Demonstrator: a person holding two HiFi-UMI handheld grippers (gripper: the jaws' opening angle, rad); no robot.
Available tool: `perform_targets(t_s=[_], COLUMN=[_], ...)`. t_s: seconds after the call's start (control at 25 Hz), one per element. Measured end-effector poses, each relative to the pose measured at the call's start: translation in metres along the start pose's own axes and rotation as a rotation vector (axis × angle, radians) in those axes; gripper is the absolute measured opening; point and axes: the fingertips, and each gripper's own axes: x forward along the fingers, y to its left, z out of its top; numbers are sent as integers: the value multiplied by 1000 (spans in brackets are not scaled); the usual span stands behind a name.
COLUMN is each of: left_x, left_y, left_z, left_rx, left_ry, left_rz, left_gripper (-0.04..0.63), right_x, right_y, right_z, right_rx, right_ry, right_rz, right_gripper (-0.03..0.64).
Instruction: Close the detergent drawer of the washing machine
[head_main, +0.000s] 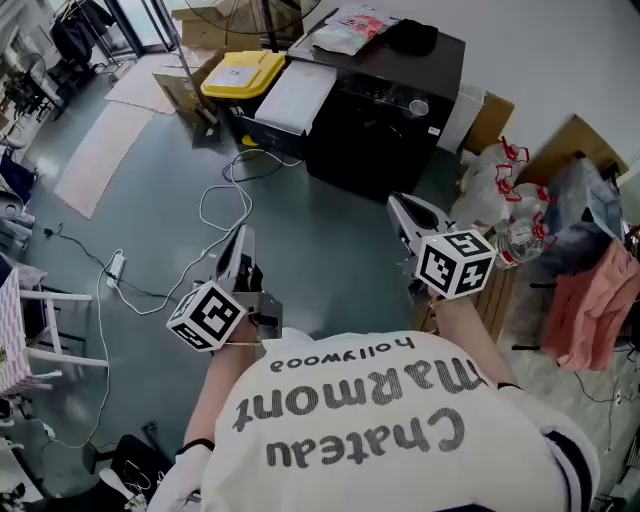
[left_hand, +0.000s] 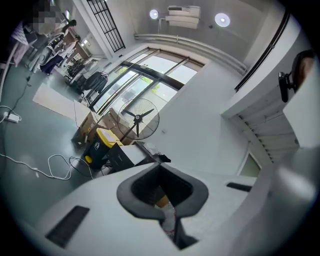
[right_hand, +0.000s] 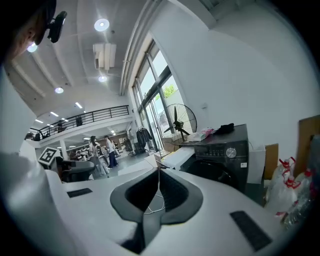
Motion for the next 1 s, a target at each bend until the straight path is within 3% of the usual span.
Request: perform_targets(t_s=[0.2,0.4,0.68,1.0], left_x=[12,54,113,152], left_y=[24,45,82,145], left_z=[6,28,96,149], left_rx=[12,32,121,134], left_ry=[28,77,111,156], left_rz=[4,-41,-127,-167], left_gripper=[8,8,8,8], right_x=[22,64,143,226], right_y=[-4,1,12,27], right_z=[-9,1,29,22], right_rx=[64,64,89,130], right_ry=[15,28,-14,-19], right_rz=[-30,-59,-108,-161], right_gripper=[31,32,32,32])
